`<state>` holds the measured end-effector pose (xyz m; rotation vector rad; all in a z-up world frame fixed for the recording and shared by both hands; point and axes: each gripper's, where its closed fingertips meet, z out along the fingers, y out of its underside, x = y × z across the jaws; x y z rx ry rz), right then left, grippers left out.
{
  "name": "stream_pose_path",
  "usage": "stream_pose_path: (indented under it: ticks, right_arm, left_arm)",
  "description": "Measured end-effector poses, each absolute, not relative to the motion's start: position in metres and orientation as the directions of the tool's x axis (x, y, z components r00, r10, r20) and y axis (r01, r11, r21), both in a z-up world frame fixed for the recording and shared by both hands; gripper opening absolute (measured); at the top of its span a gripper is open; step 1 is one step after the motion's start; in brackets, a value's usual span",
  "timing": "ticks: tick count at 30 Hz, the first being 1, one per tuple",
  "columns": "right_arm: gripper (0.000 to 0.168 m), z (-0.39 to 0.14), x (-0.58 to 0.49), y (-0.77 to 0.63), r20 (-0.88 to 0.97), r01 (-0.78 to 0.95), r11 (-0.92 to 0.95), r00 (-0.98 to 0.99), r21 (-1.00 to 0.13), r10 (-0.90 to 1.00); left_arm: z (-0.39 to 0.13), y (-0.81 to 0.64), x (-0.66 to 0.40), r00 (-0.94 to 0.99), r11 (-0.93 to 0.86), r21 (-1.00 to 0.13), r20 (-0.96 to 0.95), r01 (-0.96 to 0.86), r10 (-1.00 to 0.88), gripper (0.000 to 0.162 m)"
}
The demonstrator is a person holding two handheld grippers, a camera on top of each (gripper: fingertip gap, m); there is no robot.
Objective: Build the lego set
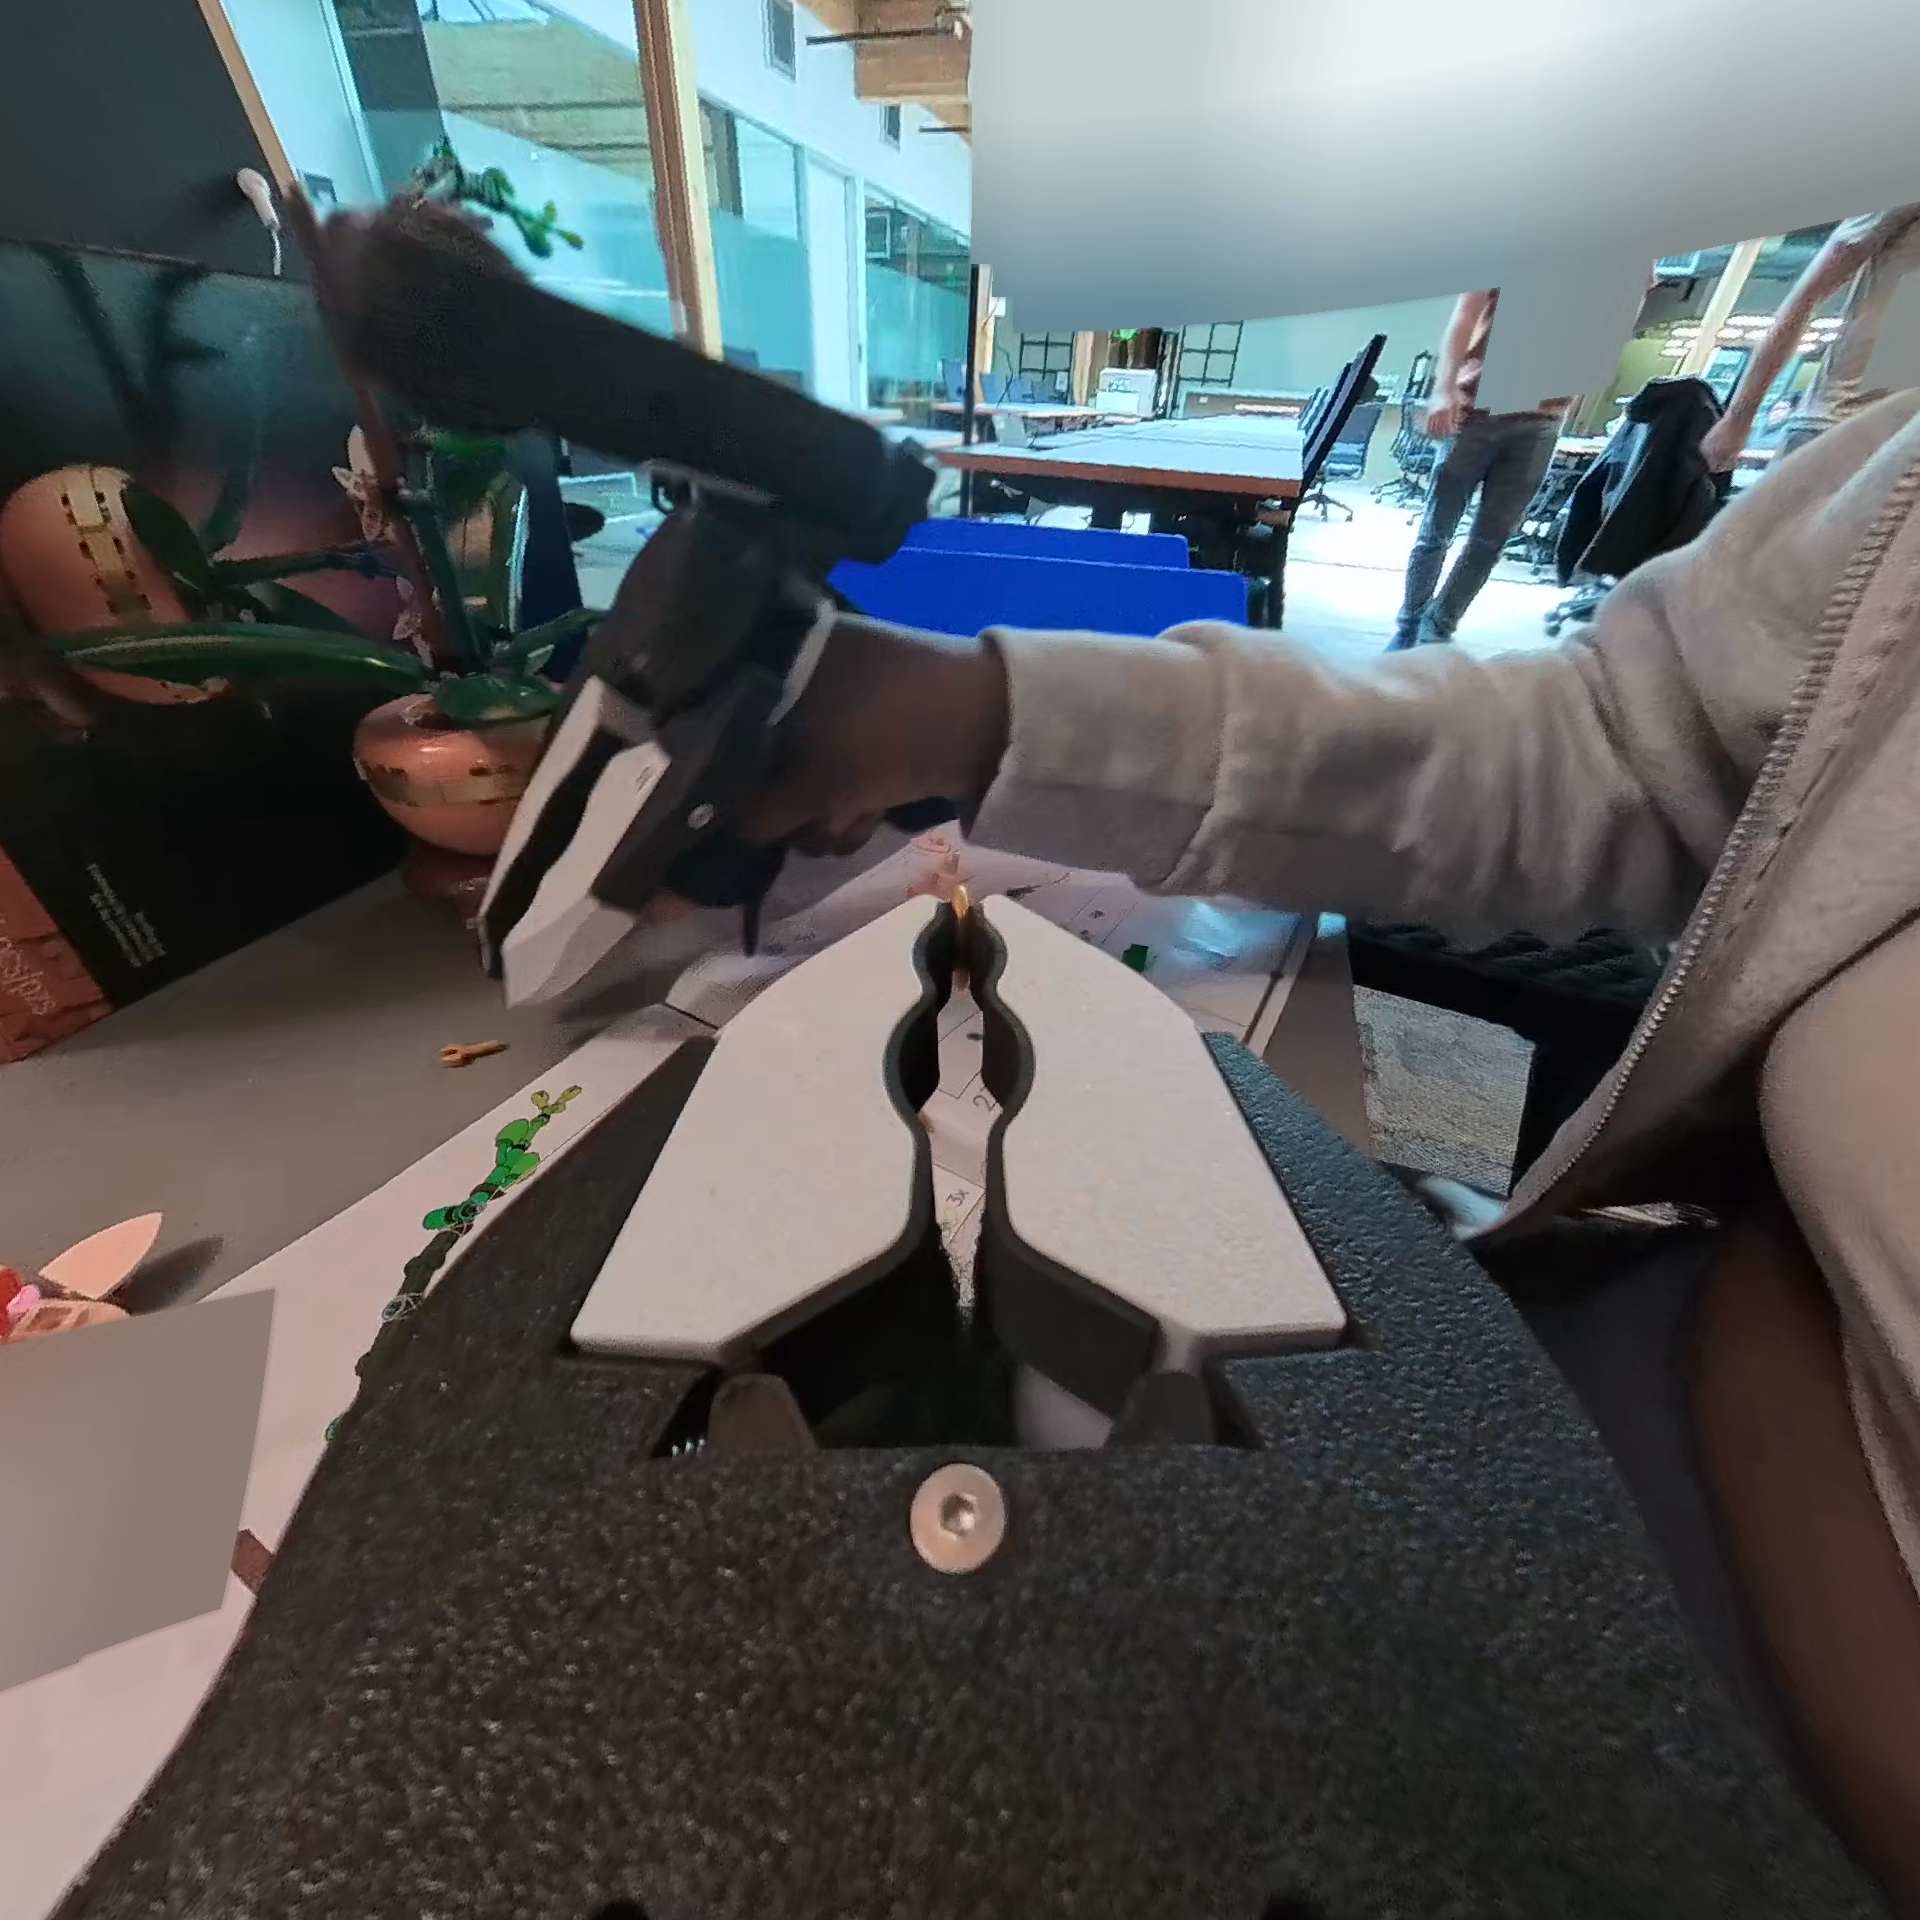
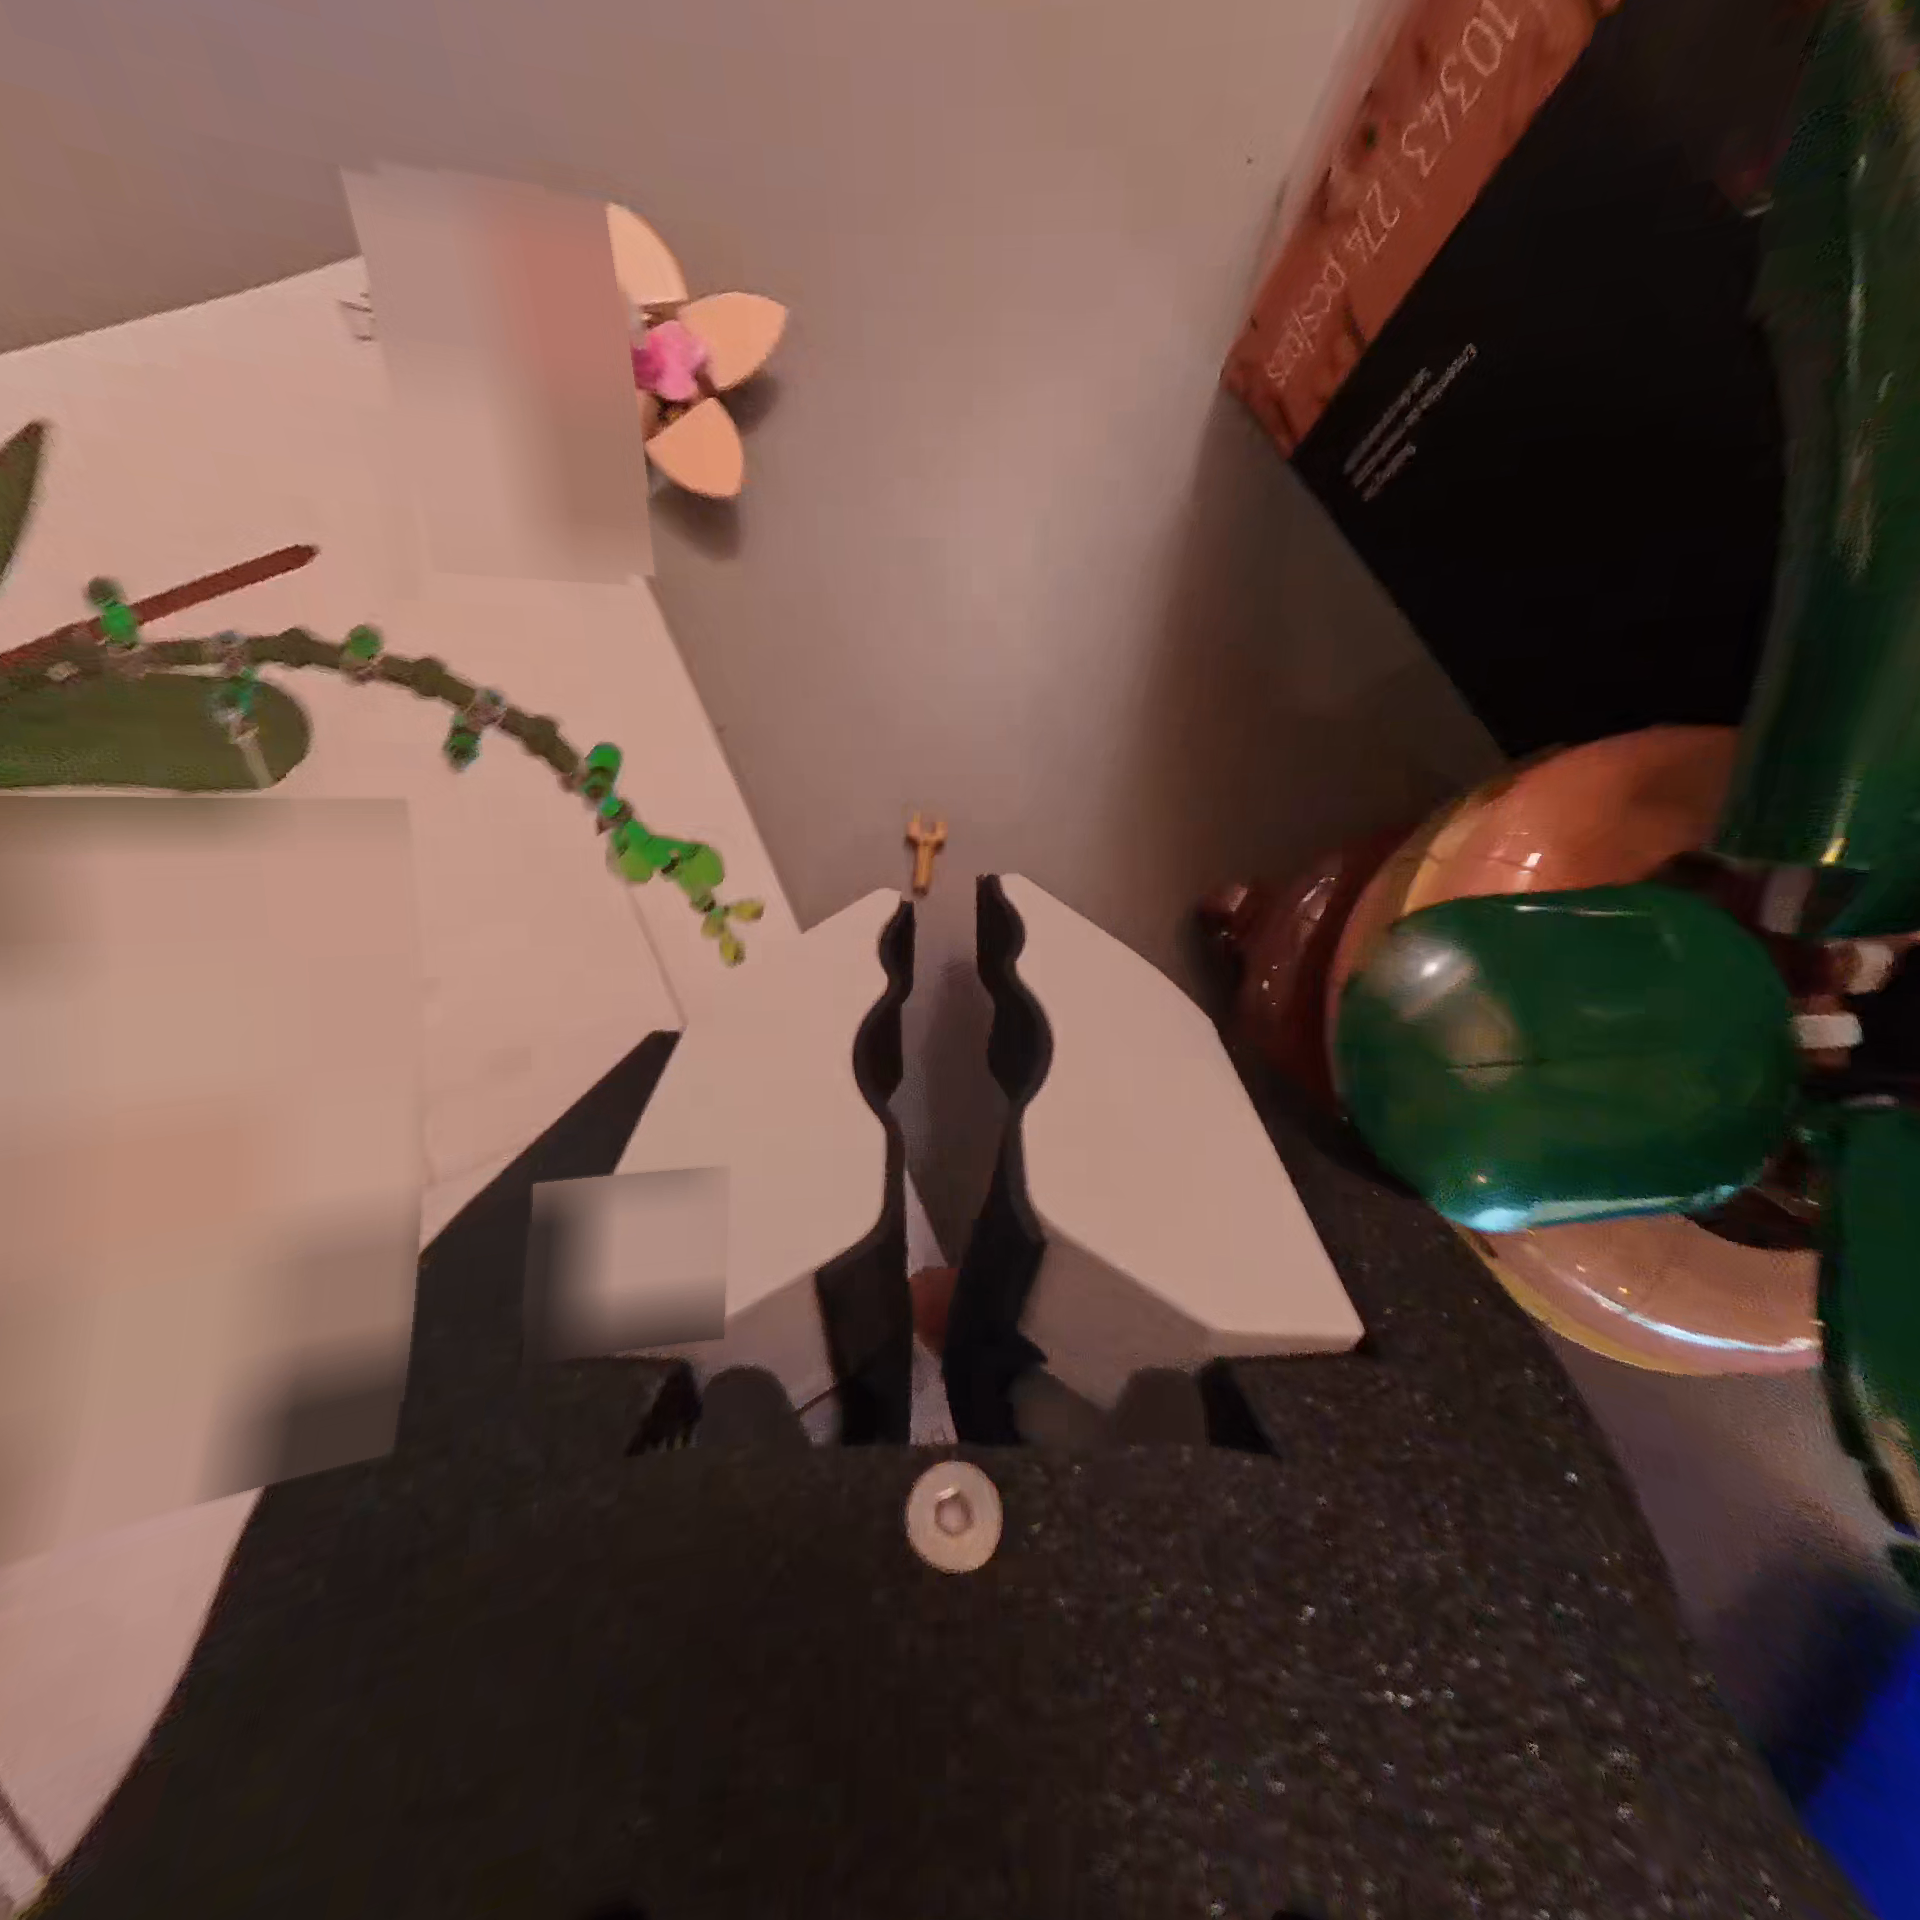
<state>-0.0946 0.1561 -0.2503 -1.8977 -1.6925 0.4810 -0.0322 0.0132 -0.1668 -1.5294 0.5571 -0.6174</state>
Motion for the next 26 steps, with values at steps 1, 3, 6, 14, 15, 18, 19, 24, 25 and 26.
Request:
stream_pose_path:
  ticks: [1, 3, 6, 14, 15, 18, 19, 24, 25, 26]
  right_arm:
    - [0.012, -0.253, -0.099, 0.158, 0.095, 0.795, -0.076, 0.165, -0.601, 0.982]
    - [0.016, -0.258, -0.101, 0.156, 0.089, 0.807, -0.100, 0.186, -0.582, 0.979]
    - [0.021, -0.260, -0.102, 0.160, 0.104, 0.801, -0.141, 0.245, -0.582, 0.964]
    - [0.007, -0.264, -0.113, 0.155, -0.065, 0.740, -0.286, 0.312, -0.608, 0.948]
    - [0.006, -0.264, -0.113, 0.155, -0.078, 0.741, -0.292, 0.310, -0.605, 0.948]
    - [0.006, -0.264, -0.111, 0.154, -0.069, 0.742, -0.262, 0.280, -0.618, 0.957]
    - [0.006, -0.262, -0.110, 0.151, -0.081, 0.736, -0.256, 0.265, -0.627, 0.961]
    - [0.007, -0.209, -0.090, 0.114, -0.228, 0.566, -0.253, 0.115, -0.785, 0.967]
    - [0.007, -0.200, -0.084, 0.100, -0.286, 0.528, -0.274, 0.061, -0.804, 0.956]
    - [0.007, -0.192, -0.079, 0.085, -0.355, 0.479, -0.315, 0.006, -0.819, 0.935]
  left_arm:
    - [-0.165, 0.012, -0.032, 0.728, -0.040, -0.999, 0.049, 0.031, -0.683, 0.002]
    - [-0.162, 0.010, -0.033, 0.720, -0.027, -0.998, 0.056, 0.052, -0.692, 0.002]
    - [-0.158, 0.007, -0.035, 0.709, -0.018, -0.996, 0.075, 0.088, -0.702, 0.002]
    - [-0.153, 0.004, -0.038, 0.688, -0.017, -0.989, 0.114, 0.146, -0.717, 0.001]
    - [-0.153, 0.004, -0.038, 0.687, -0.018, -0.989, 0.115, 0.147, -0.717, 0.001]
    - [-0.153, 0.004, -0.039, 0.689, -0.019, -0.989, 0.118, 0.149, -0.715, 0.002]
    - [-0.153, 0.005, -0.040, 0.691, -0.018, -0.988, 0.120, 0.153, -0.713, 0.002]
    - [-0.153, 0.007, -0.046, 0.713, -0.022, -0.987, 0.130, 0.158, -0.689, 0.002]
    - [-0.154, 0.009, -0.049, 0.722, -0.030, -0.986, 0.139, 0.162, -0.678, 0.002]
    - [-0.155, 0.011, -0.051, 0.728, -0.043, -0.985, 0.154, 0.169, -0.668, 0.002]
